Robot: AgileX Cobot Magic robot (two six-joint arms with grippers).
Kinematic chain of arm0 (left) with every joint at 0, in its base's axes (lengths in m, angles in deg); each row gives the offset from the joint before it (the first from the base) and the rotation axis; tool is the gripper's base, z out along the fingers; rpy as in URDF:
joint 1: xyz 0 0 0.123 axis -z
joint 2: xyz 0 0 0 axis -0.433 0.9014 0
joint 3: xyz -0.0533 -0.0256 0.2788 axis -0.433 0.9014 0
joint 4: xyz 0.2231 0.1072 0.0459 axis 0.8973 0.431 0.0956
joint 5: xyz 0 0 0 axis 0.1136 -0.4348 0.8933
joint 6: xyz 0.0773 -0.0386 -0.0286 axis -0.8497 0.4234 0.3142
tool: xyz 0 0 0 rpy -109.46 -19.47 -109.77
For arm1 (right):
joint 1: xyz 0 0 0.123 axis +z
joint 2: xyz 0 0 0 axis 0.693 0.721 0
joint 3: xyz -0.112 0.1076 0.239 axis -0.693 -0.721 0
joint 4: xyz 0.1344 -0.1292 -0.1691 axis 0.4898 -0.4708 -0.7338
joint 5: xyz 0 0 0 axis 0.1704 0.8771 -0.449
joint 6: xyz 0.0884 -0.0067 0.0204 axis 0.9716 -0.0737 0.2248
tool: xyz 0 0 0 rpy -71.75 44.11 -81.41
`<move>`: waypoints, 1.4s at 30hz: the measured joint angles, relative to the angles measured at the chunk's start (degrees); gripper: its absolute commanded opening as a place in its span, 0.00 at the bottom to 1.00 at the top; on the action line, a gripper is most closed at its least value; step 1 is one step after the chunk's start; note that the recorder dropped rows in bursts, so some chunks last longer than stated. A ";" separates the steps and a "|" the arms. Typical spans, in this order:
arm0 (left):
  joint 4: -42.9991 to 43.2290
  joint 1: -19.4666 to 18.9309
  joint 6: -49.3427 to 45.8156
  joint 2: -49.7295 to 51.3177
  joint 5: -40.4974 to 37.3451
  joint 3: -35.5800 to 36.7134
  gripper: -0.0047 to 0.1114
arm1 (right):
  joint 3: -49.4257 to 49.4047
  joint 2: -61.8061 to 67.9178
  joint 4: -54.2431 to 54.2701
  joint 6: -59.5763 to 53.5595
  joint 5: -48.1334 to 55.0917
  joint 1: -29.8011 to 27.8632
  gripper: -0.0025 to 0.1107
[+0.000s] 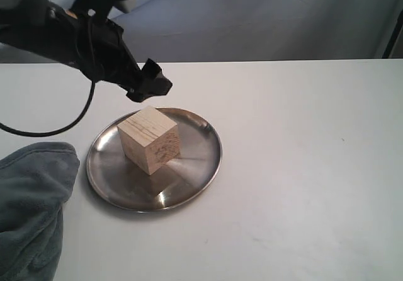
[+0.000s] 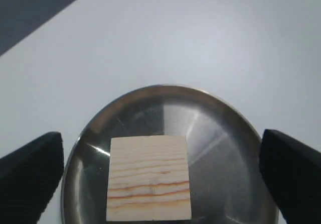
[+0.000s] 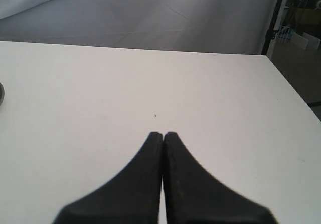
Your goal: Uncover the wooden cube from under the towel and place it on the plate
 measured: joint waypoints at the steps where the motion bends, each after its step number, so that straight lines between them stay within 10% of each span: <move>1: 0.00 0.00 0.14 -1.57 -0.21 0.00 0.94 | 0.00 0.00 0.00 0.00 0.00 0.00 0.02; 14: 1.94 0.00 1.80 -15.39 -0.02 0.00 0.94 | 0.00 0.00 0.00 0.00 0.00 0.00 0.02; 23: 21.77 0.00 18.39 -23.11 1.90 -0.12 0.90 | 0.00 0.00 0.00 0.00 0.00 0.00 0.02; 36: 33.96 0.00 28.81 -30.89 0.81 0.50 0.05 | 0.00 0.00 0.00 0.00 0.00 0.00 0.02; 42: 34.22 0.00 28.81 -37.30 4.06 5.44 0.04 | 0.00 0.00 0.00 0.00 0.00 0.00 0.02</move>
